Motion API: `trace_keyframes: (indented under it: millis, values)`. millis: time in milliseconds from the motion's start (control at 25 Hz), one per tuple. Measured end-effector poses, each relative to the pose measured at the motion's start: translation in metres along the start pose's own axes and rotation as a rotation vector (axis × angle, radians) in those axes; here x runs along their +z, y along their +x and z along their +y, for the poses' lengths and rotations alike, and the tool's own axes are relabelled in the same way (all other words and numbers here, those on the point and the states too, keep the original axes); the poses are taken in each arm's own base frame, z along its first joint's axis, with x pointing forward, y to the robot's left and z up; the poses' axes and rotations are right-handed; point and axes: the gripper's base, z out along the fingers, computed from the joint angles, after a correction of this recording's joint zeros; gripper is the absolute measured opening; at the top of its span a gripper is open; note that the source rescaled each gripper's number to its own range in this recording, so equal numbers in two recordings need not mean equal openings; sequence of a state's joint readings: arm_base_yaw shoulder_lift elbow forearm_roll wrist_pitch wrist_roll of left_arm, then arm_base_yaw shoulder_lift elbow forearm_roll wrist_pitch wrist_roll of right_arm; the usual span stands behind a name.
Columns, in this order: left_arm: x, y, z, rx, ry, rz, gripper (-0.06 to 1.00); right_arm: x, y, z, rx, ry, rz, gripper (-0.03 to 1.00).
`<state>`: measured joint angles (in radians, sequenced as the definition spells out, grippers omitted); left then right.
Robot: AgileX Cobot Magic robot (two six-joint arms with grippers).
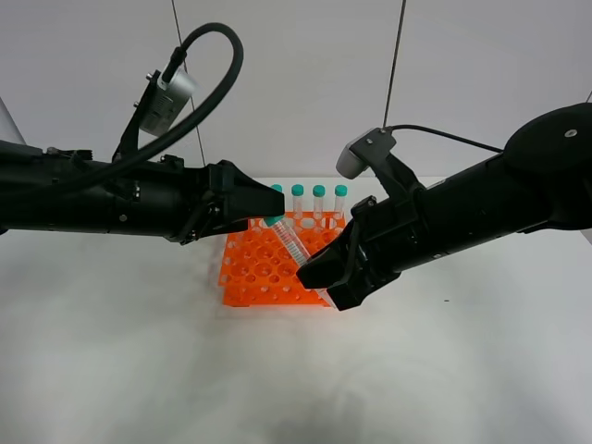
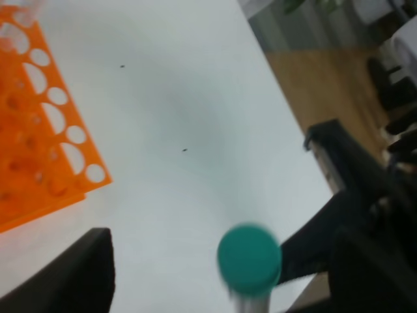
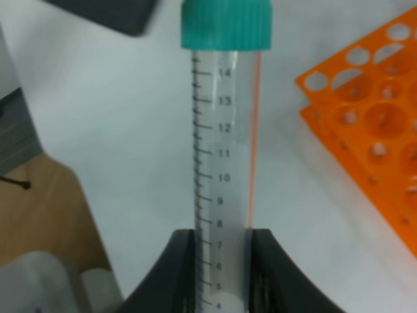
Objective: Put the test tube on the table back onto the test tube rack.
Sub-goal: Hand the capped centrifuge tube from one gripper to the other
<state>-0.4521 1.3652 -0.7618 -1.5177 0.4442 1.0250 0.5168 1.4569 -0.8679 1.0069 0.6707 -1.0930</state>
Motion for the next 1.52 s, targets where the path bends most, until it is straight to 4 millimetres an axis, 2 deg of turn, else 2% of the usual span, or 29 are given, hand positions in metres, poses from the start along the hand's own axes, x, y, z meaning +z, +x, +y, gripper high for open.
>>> trace_keyframes:
  millis: [400,800,1120,1320,1400,1520]
  values:
    - [0.008,0.006,-0.015,0.026,0.068,-0.004,0.93,0.000,-0.001,0.002,0.017,-0.017,-0.008,0.04]
    - [0.012,0.008,-0.014,0.025,0.067,0.010,0.93,0.000,-0.002,0.002,0.012,-0.017,-0.020,0.04]
    - [0.012,0.008,-0.014,0.022,0.067,0.008,0.82,0.000,-0.002,0.000,0.025,-0.003,-0.025,0.04]
    - [0.012,0.008,-0.014,0.024,0.068,0.008,0.80,0.000,-0.002,0.000,0.026,0.000,-0.026,0.04]
    - [0.012,0.008,-0.014,0.024,0.068,0.008,0.74,0.000,-0.002,0.000,0.026,0.000,-0.026,0.04]
    - [0.012,0.007,-0.013,0.024,0.058,0.003,0.52,0.000,-0.003,0.000,0.029,-0.003,-0.028,0.04]
